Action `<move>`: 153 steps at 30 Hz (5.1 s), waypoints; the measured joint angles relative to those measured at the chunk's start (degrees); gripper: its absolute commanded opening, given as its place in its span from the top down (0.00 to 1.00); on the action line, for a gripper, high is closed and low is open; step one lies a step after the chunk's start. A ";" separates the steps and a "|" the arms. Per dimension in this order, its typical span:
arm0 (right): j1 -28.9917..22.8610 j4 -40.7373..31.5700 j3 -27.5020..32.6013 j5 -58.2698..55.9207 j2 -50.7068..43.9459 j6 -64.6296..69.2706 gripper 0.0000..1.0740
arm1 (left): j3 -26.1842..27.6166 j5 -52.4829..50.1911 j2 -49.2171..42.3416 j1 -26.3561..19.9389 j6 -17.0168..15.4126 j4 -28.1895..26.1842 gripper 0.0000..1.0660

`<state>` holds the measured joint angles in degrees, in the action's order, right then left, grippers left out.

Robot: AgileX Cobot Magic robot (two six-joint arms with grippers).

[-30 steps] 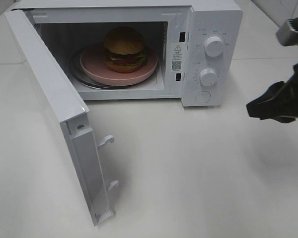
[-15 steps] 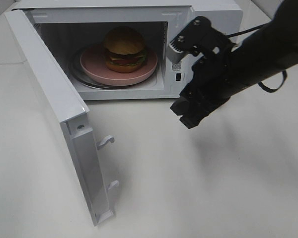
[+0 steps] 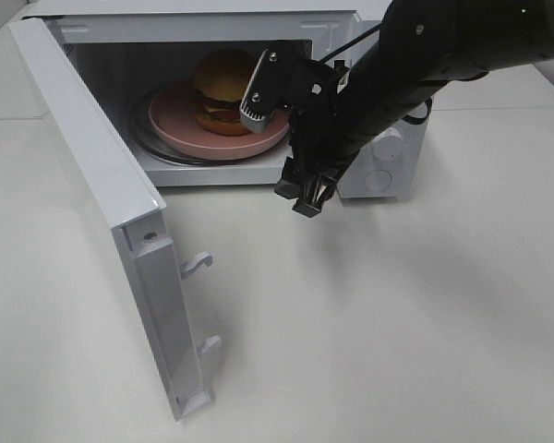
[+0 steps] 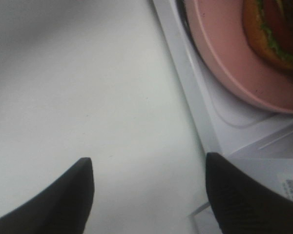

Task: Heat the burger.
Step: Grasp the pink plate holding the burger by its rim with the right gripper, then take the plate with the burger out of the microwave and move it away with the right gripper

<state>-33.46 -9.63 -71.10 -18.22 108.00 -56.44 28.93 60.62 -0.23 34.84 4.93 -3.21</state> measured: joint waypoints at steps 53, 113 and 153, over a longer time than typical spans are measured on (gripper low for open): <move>-5.90 18.74 -21.37 7.51 22.12 2.06 0.38 | 0.00 0.00 0.00 0.00 0.00 0.00 1.00; -4.01 24.35 -22.06 4.47 22.75 4.24 1.00 | 0.00 0.00 0.00 0.00 0.00 0.00 1.00; -7.91 22.57 -1.38 -6.19 3.78 -11.52 1.00 | 0.00 0.00 0.00 0.00 0.00 0.00 1.00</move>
<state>-41.37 12.95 -72.48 -24.41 111.78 -67.95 28.93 60.62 -0.23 34.84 4.93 -3.21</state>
